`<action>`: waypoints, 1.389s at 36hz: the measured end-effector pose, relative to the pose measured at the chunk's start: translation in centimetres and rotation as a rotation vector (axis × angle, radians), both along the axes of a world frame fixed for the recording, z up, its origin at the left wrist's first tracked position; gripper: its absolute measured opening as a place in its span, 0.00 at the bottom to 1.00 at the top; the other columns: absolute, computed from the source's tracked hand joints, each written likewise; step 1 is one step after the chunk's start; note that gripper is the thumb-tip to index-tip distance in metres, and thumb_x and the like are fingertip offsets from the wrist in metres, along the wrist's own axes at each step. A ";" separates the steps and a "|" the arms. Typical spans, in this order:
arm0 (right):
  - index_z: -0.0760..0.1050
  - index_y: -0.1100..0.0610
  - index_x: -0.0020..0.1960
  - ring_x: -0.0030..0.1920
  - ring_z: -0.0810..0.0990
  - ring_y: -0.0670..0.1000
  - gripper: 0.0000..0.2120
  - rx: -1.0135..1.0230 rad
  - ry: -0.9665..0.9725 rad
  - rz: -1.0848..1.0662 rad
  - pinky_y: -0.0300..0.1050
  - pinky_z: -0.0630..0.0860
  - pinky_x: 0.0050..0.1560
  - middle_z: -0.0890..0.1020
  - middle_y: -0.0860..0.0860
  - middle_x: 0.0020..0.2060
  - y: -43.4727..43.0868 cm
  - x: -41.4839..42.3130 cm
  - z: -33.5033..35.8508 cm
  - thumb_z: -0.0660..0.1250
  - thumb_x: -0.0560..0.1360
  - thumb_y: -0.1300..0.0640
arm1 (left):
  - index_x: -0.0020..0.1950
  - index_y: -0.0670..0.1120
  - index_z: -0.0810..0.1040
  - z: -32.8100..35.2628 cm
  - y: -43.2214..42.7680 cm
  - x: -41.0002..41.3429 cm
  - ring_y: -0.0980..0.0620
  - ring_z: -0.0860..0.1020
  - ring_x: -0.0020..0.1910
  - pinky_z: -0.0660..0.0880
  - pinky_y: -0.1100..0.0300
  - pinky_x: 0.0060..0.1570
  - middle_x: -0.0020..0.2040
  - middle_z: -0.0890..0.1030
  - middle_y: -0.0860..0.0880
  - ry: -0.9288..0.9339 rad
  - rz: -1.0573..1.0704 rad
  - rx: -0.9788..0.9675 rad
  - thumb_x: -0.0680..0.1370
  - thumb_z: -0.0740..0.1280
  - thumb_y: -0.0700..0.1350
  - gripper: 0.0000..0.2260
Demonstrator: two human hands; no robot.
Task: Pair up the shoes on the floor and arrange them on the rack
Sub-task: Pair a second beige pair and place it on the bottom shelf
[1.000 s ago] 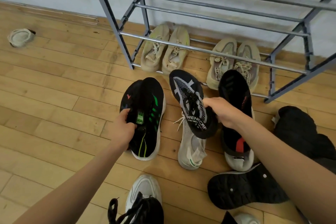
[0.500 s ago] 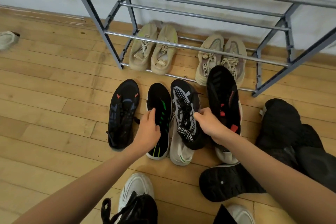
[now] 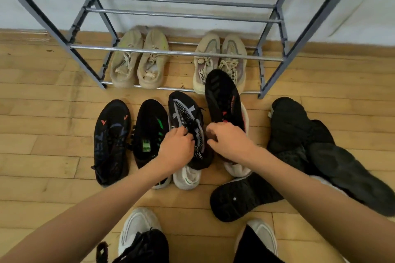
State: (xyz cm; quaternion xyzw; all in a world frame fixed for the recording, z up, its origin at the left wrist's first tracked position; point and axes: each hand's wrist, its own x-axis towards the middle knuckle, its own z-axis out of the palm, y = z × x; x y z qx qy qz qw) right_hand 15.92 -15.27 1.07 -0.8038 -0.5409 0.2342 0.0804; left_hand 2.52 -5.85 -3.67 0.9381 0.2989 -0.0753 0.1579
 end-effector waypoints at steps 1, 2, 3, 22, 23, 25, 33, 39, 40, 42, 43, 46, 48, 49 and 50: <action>0.73 0.56 0.58 0.53 0.78 0.56 0.12 0.029 0.016 -0.027 0.52 0.77 0.50 0.79 0.54 0.53 -0.8 0.9 0.2 0.62 0.76 0.54 | 0.63 0.45 0.75 0.3 0.0 0.6 0.44 0.68 0.63 0.66 0.53 0.63 0.62 0.72 0.45 0.042 -0.015 0.050 0.81 0.55 0.49 0.16; 0.73 0.54 0.60 0.53 0.78 0.55 0.13 0.056 0.025 -0.059 0.51 0.77 0.50 0.79 0.53 0.54 -1.7 1.8 0.3 0.62 0.76 0.53 | 0.63 0.44 0.74 0.7 -0.1 1.2 0.43 0.67 0.63 0.66 0.52 0.63 0.62 0.71 0.44 0.053 -0.027 0.087 0.80 0.57 0.48 0.16; 0.73 0.53 0.61 0.53 0.78 0.54 0.14 0.079 0.022 -0.090 0.51 0.77 0.49 0.79 0.52 0.54 -2.6 2.8 0.4 0.63 0.76 0.53 | 0.64 0.43 0.73 1.0 -0.4 1.9 0.43 0.66 0.64 0.66 0.52 0.63 0.63 0.70 0.43 0.029 -0.046 0.116 0.79 0.58 0.47 0.16; 0.67 0.54 0.67 0.60 0.66 0.56 0.31 -0.426 0.015 -0.063 0.47 0.68 0.55 0.71 0.54 0.56 -14.1 12.7 -3.0 0.74 0.68 0.49 | 0.61 0.44 0.76 -0.1 -9.6 11.0 0.46 0.72 0.62 0.63 0.52 0.64 0.60 0.77 0.46 -0.063 -0.623 0.189 0.77 0.60 0.49 0.16; 0.69 0.53 0.66 0.59 0.65 0.56 0.30 -0.441 0.033 -0.045 0.47 0.67 0.53 0.70 0.53 0.53 -13.9 12.8 -2.7 0.74 0.68 0.49 | 0.60 0.44 0.77 -0.2 -9.6 10.9 0.46 0.72 0.61 0.62 0.52 0.64 0.59 0.77 0.46 -0.075 -0.631 0.178 0.77 0.60 0.50 0.16; 0.72 0.52 0.62 0.57 0.65 0.55 0.25 -0.446 0.100 -0.001 0.47 0.67 0.51 0.68 0.51 0.49 -13.6 13.2 -1.8 0.74 0.67 0.49 | 0.59 0.45 0.79 -0.2 -9.6 10.4 0.47 0.73 0.61 0.61 0.54 0.65 0.57 0.79 0.47 -0.132 -0.617 0.116 0.78 0.59 0.49 0.15; 0.78 0.52 0.51 0.49 0.74 0.50 0.12 -0.284 0.214 0.153 0.45 0.70 0.49 0.77 0.51 0.47 -11.7 14.0 3.6 0.74 0.68 0.55 | 0.57 0.46 0.80 2.3 -9.5 9.8 0.56 0.77 0.55 0.57 0.60 0.70 0.53 0.82 0.50 -0.230 -0.490 -0.427 0.80 0.58 0.54 0.17; 0.78 0.51 0.54 0.45 0.73 0.41 0.12 -0.189 0.364 0.056 0.40 0.68 0.48 0.75 0.43 0.43 -11.4 16.7 6.9 0.71 0.71 0.53 | 0.71 0.55 0.66 4.9 -9.2 8.7 0.67 0.72 0.58 0.71 0.69 0.58 0.60 0.73 0.62 -0.156 -0.217 -0.732 0.76 0.67 0.53 0.24; 0.78 0.49 0.53 0.45 0.73 0.38 0.11 -0.183 0.388 0.042 0.38 0.68 0.47 0.75 0.43 0.43 -11.3 16.9 7.1 0.71 0.71 0.52 | 0.72 0.54 0.65 5.1 -8.8 8.8 0.63 0.72 0.60 0.70 0.67 0.59 0.61 0.73 0.60 -0.095 -0.224 -0.697 0.75 0.68 0.51 0.26; 0.78 0.45 0.51 0.45 0.74 0.36 0.09 -0.160 0.445 0.002 0.37 0.68 0.46 0.76 0.42 0.44 -10.9 17.1 7.3 0.71 0.71 0.52 | 0.71 0.51 0.67 5.8 -7.7 9.0 0.57 0.74 0.60 0.71 0.63 0.57 0.62 0.75 0.55 0.005 -0.218 -0.677 0.74 0.70 0.49 0.27; 0.78 0.43 0.50 0.46 0.74 0.37 0.09 -0.139 0.474 -0.027 0.38 0.68 0.46 0.77 0.41 0.45 -10.7 17.1 7.3 0.71 0.71 0.52 | 0.69 0.51 0.69 6.3 -7.1 9.1 0.55 0.75 0.59 0.73 0.62 0.57 0.60 0.76 0.54 0.029 -0.202 -0.697 0.73 0.71 0.49 0.26; 0.77 0.40 0.49 0.51 0.75 0.42 0.11 -0.040 0.517 -0.153 0.41 0.69 0.49 0.76 0.40 0.47 -9.9 16.7 6.6 0.71 0.71 0.54 | 0.61 0.53 0.75 7.6 -5.3 9.2 0.55 0.79 0.52 0.78 0.57 0.54 0.55 0.79 0.53 0.045 -0.137 -0.759 0.69 0.74 0.49 0.21; 0.77 0.43 0.53 0.55 0.74 0.46 0.12 0.036 0.494 -0.196 0.45 0.70 0.56 0.76 0.43 0.51 -9.3 16.3 5.9 0.70 0.72 0.56 | 0.56 0.54 0.77 8.5 -4.3 9.2 0.53 0.80 0.49 0.78 0.53 0.53 0.51 0.79 0.53 0.009 -0.068 -0.767 0.67 0.76 0.49 0.19; 0.76 0.44 0.55 0.57 0.73 0.48 0.13 0.072 0.473 -0.205 0.47 0.69 0.60 0.75 0.45 0.53 -9.1 16.0 5.7 0.70 0.72 0.56 | 0.54 0.54 0.77 9.0 -3.7 9.0 0.52 0.80 0.48 0.78 0.52 0.53 0.49 0.79 0.53 -0.020 -0.038 -0.753 0.65 0.77 0.49 0.19; 0.76 0.45 0.56 0.58 0.72 0.50 0.14 0.103 0.451 -0.207 0.48 0.69 0.61 0.75 0.47 0.55 -8.8 15.7 5.6 0.69 0.73 0.56 | 0.51 0.55 0.77 9.6 -3.1 8.8 0.51 0.80 0.46 0.77 0.52 0.52 0.46 0.79 0.53 -0.053 -0.013 -0.735 0.64 0.78 0.49 0.19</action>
